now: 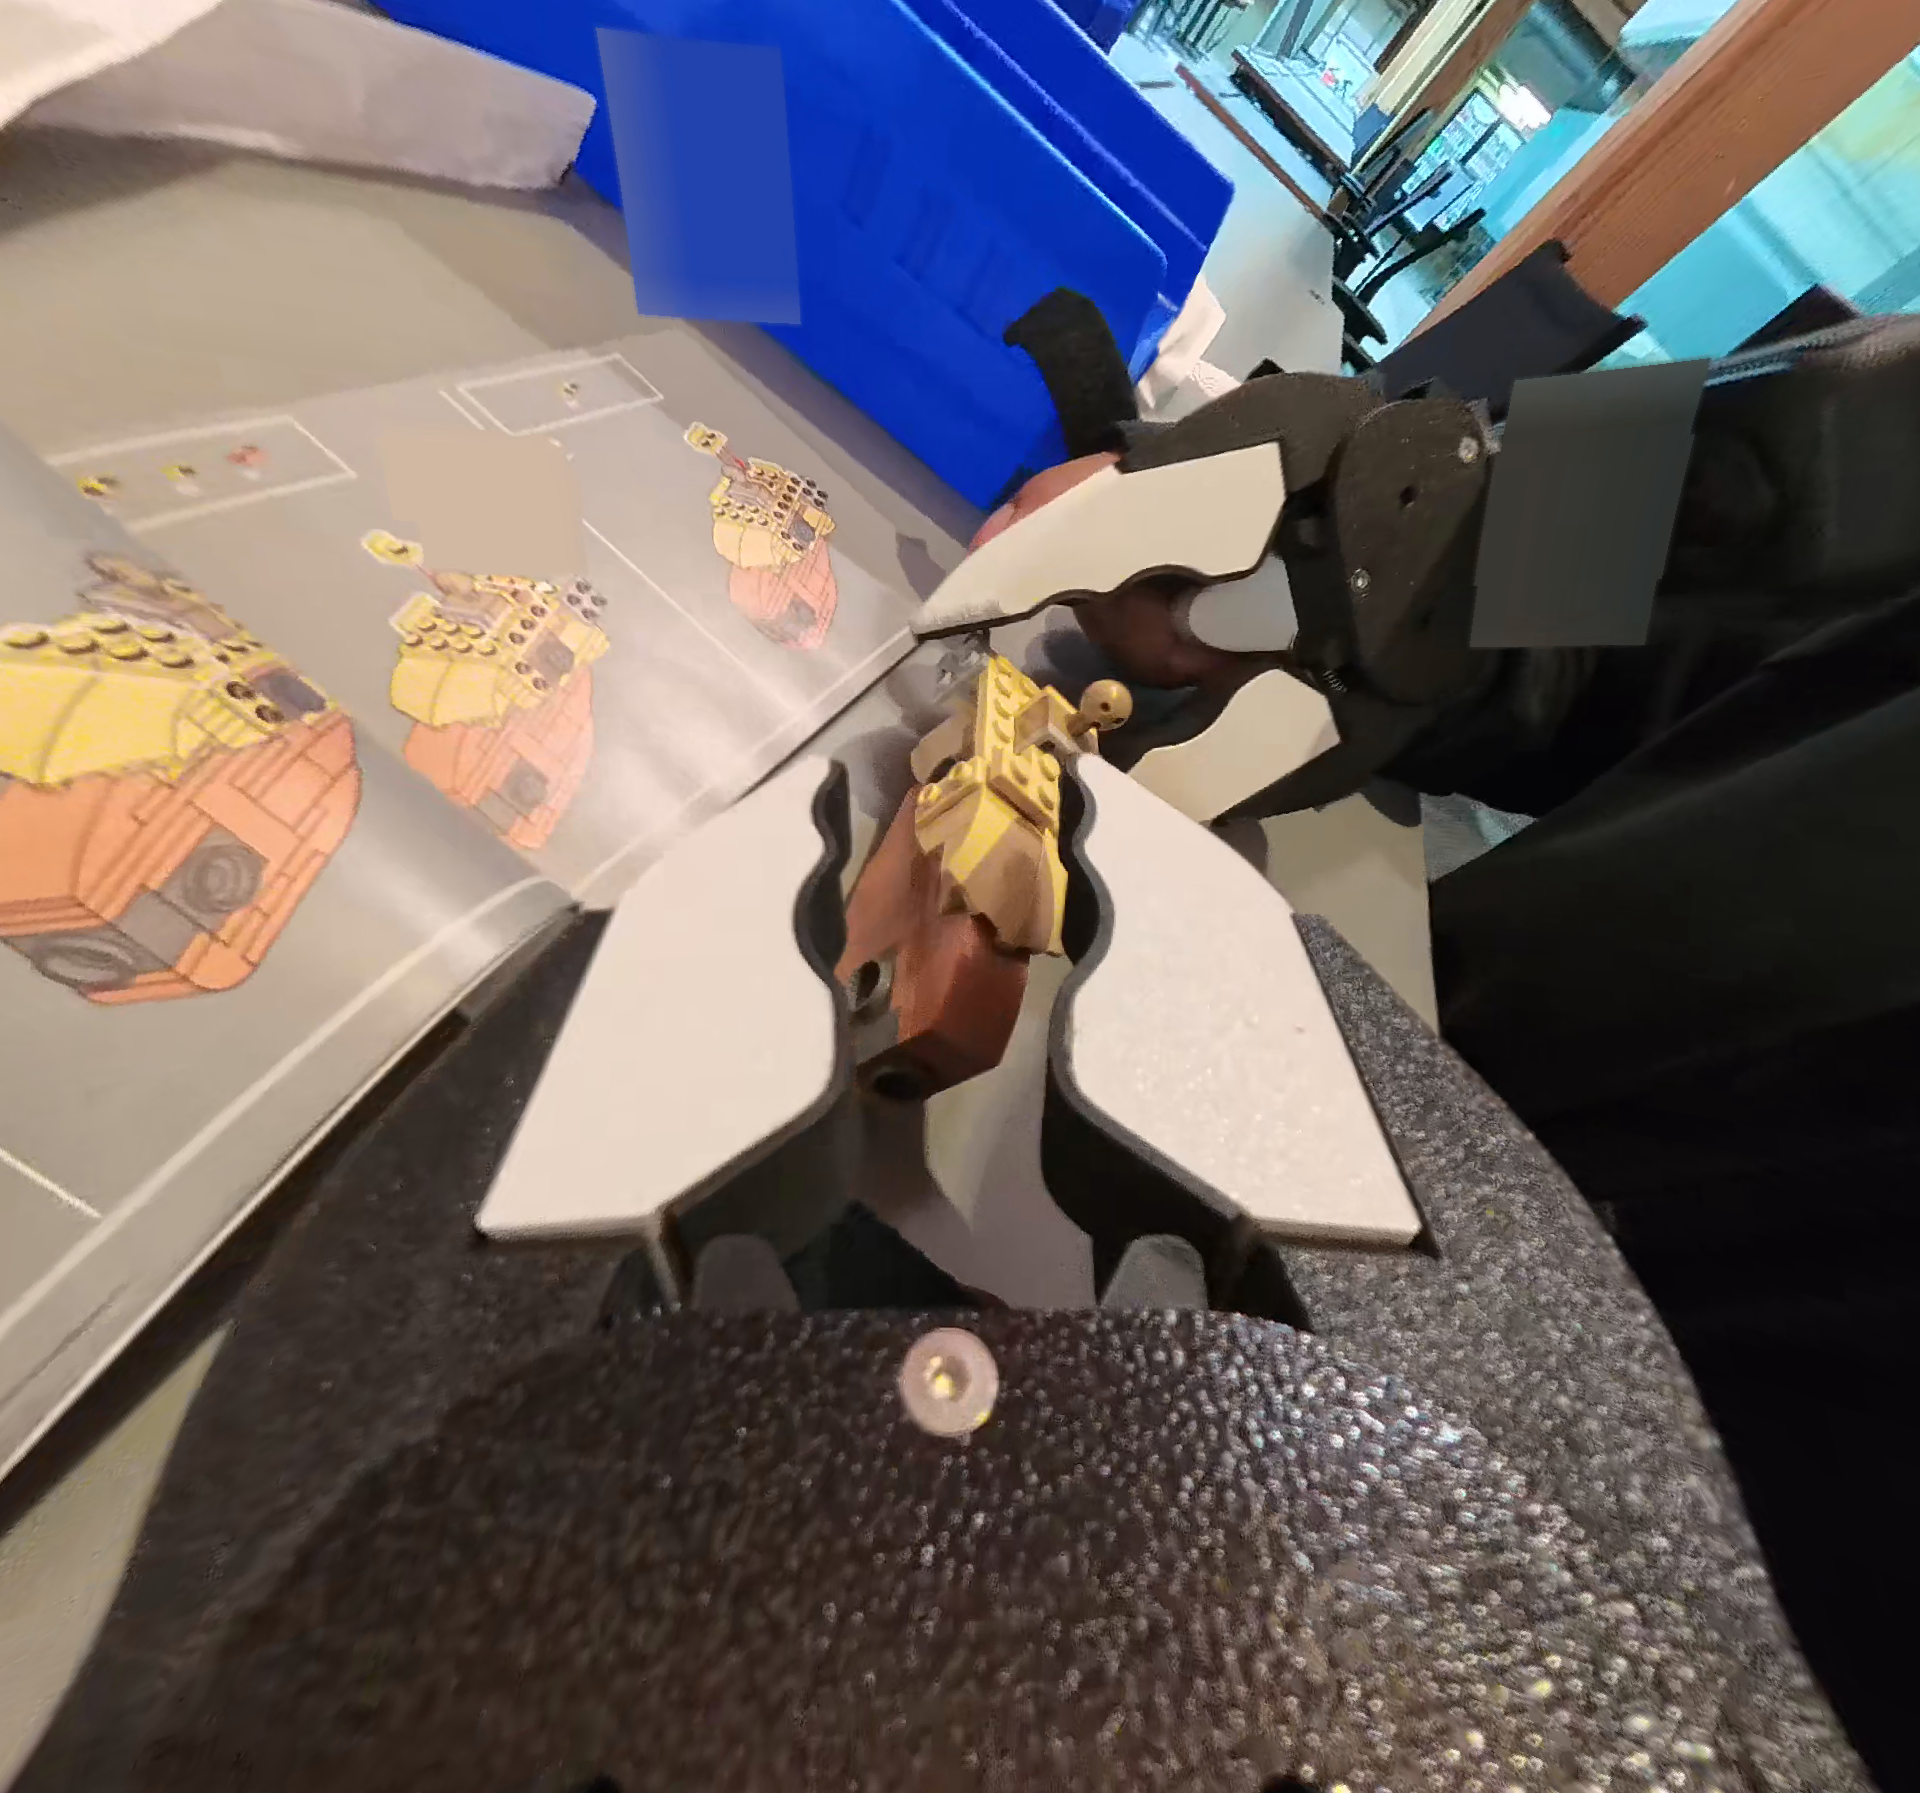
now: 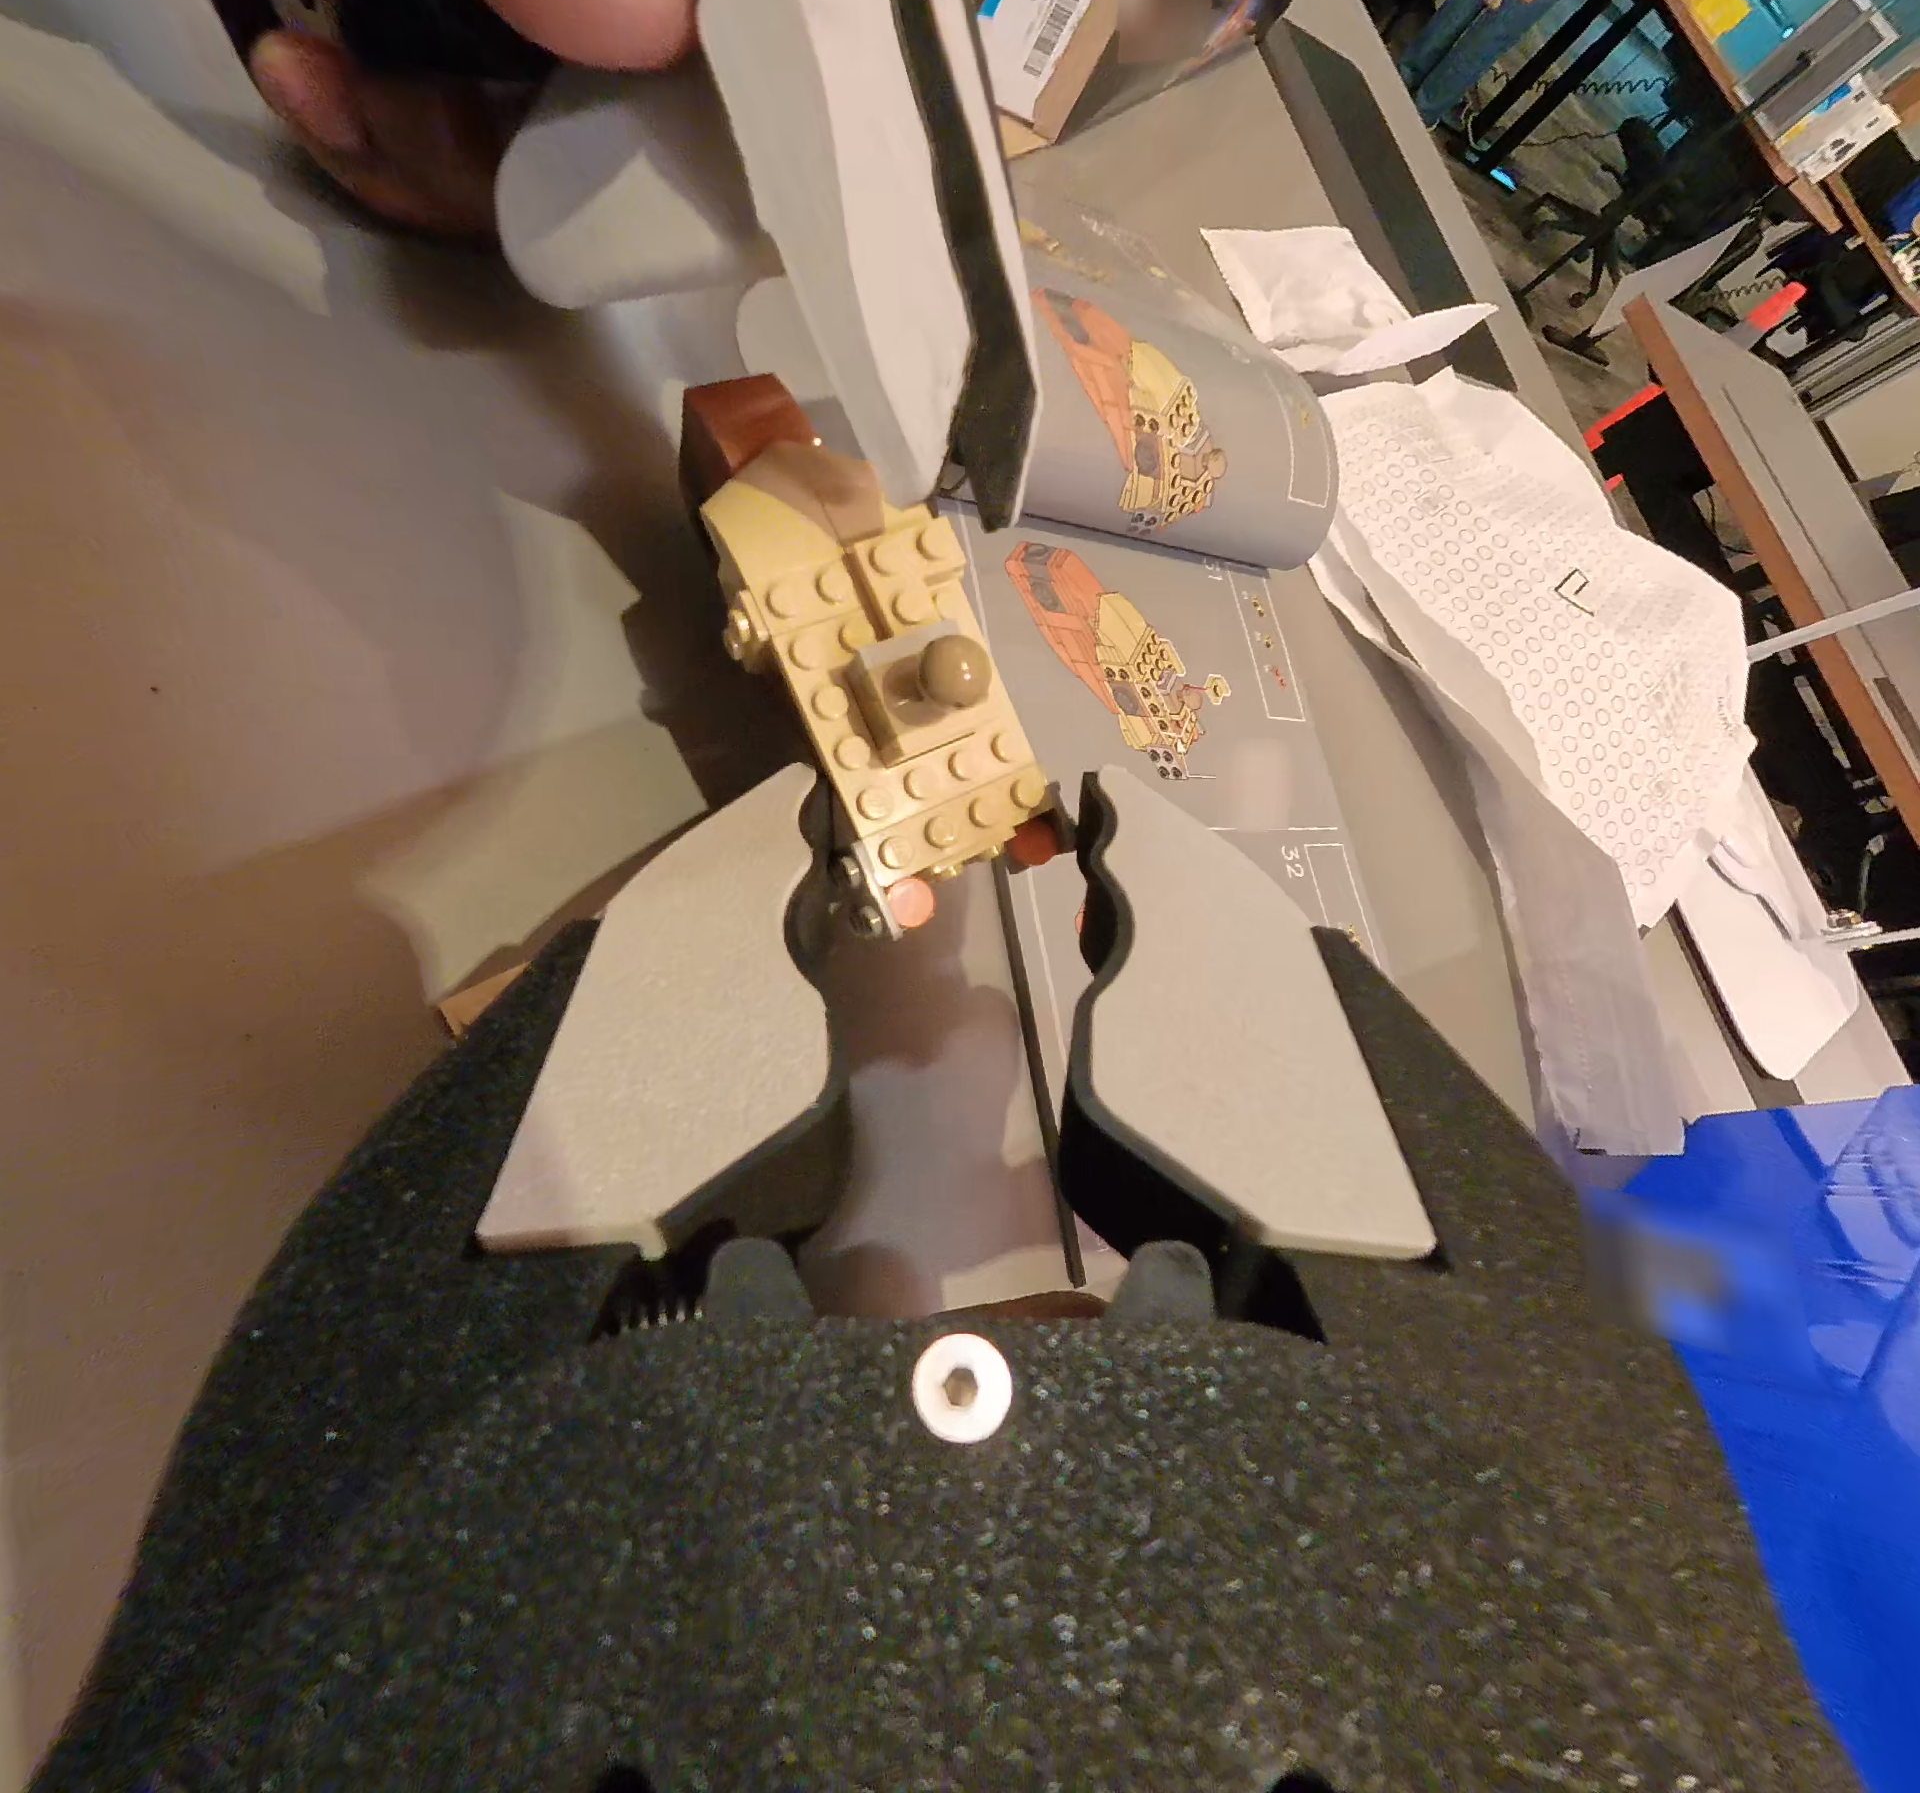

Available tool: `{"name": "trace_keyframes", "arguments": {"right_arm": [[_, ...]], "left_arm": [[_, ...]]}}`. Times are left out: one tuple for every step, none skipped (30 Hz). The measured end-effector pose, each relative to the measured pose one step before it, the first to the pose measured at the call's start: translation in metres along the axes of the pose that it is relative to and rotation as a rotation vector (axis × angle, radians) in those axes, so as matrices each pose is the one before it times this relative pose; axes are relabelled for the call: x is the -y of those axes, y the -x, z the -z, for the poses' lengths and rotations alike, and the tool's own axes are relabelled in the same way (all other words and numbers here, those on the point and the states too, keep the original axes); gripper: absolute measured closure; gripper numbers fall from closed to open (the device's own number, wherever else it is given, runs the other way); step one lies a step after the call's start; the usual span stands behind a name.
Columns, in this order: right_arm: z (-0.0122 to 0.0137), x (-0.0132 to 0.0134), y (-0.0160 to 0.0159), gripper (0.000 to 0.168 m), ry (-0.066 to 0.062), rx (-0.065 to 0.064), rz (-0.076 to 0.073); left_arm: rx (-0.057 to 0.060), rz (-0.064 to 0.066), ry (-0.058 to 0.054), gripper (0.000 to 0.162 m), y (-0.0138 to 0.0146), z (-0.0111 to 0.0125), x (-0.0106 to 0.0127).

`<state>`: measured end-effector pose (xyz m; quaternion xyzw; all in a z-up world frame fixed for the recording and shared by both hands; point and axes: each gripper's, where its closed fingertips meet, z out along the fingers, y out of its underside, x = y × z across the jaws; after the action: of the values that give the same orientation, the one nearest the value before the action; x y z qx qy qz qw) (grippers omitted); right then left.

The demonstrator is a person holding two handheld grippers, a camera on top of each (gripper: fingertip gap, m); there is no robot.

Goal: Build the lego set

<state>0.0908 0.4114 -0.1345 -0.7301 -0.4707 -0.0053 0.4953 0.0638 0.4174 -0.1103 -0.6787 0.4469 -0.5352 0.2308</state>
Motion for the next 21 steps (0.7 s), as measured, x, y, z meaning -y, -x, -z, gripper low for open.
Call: {"name": "trace_keyframes", "arguments": {"right_arm": [[-0.00003,0.00011,0.00002,0.123,-0.0005,-0.0015,0.0012],[0.00004,0.0001,-0.00004,0.123,0.0002,-0.002,0.0028],[-0.00002,-0.00001,0.00009,0.123,0.0009,-0.0021,0.0045],[-0.00012,-0.00012,0.00009,0.123,0.0012,-0.0022,0.0041],[-0.00006,0.0001,0.00019,0.123,0.0007,-0.0013,0.0031],[0.00001,0.0,0.00033,0.123,0.0004,0.0001,0.0021],[-0.00005,0.00015,0.0002,0.123,-0.0001,-0.0007,0.0009],[0.00001,0.00022,-0.00006,0.123,-0.0007,-0.0018,0.0009],[0.00004,0.00016,-0.00002,0.123,0.0003,-0.0017,0.0014],[0.0001,0.00018,-0.00019,0.123,-0.0004,-0.0028,0.0019],[0.00022,0.00022,-0.00015,0.123,-0.0008,-0.0032,0.0025],[0.00013,0.00008,0.00002,0.123,0.0009,-0.0022,0.0032],[0.00005,0.00007,-0.0003,0.123,0.0004,-0.0045,0.0042],[0.00025,0.00011,-0.0005,0.123,0.0006,-0.0067,0.0065],[0.00008,0.00006,-0.00029,0.123,0.0016,-0.0068,0.0096],[0.00016,0.00009,-0.00025,0.123,0.0014,-0.0063,0.0083],[0.00017,0.0003,-0.00032,0.123,-0.0002,-0.0061,0.0057],[0.00018,0.00043,-0.00042,0.123,-0.0012,-0.0071,0.0062],[0.00037,0.00054,-0.00092,0.123,-0.0014,-0.0105,0.008],[0.00024,0.00021,-0.00104,0.123,0.0008,-0.0117,0.0104],[0.0,0.00008,-0.00071,0.124,0.0015,-0.0102,0.0114]], "left_arm": [[-0.0075,0.018,0.0044,0.124,-0.00029,-0.00057,-0.00104],[-0.0078,0.0138,0.0036,0.124,-0.00062,-0.00061,-0.00068],[-0.0054,0.0104,0.0052,0.124,-0.0004,-0.00075,-0.00101],[-0.0026,0.0081,0.0076,0.124,-0.00016,-0.00079,-0.0013],[-0.001,0.0065,0.0068,0.124,-0.00004,-0.00089,-0.00106],[-0.0007,0.0042,0.0024,0.124,-0.0001,-0.00068,-0.00025],[0.0,0.0038,-0.0022,0.124,-0.00015,-0.00044,0.00038],[-0.0012,0.0044,-0.0001,0.124,-0.00037,-0.00044,0.00002],[-0.0062,0.0052,0.0012,0.124,-0.00102,-0.00066,-0.0001],[-0.0053,0.0062,0.0022,0.124,-0.00085,-0.00065,-0.00038],[-0.0046,0.0035,0.0023,0.124,-0.00087,-0.00076,-0.00045],[-0.004,0.0015,0.0013,0.124,-0.00076,-0.00049,-0.00029],[-0.0006,0.0017,0.0029,0.124,-0.00025,-0.00046,-0.0004],[0.0017,0.0024,0.0037,0.124,0.00025,-0.00038,-0.00071],[0.0019,0.0033,0.0033,0.125,0.00059,-0.00031,-0.00067],[0.0016,0.0043,0.0027,0.125,0.00063,-0.00013,-0.00056],[0.0021,0.0067,0.0014,0.125,0.00098,-0.00011,-0.00034],[0.0007,0.0074,-0.0008,0.125,0.00065,0.00004,0.00015],[-0.0008,0.006,-0.0008,0.125,0.0005,0.00035,0.0001],[-0.0013,0.0053,0.0,0.126,0.00024,0.00015,-0.00009],[-0.0012,0.0037,0.0009,0.125,0.00014,0.00002,-0.00017]]}}
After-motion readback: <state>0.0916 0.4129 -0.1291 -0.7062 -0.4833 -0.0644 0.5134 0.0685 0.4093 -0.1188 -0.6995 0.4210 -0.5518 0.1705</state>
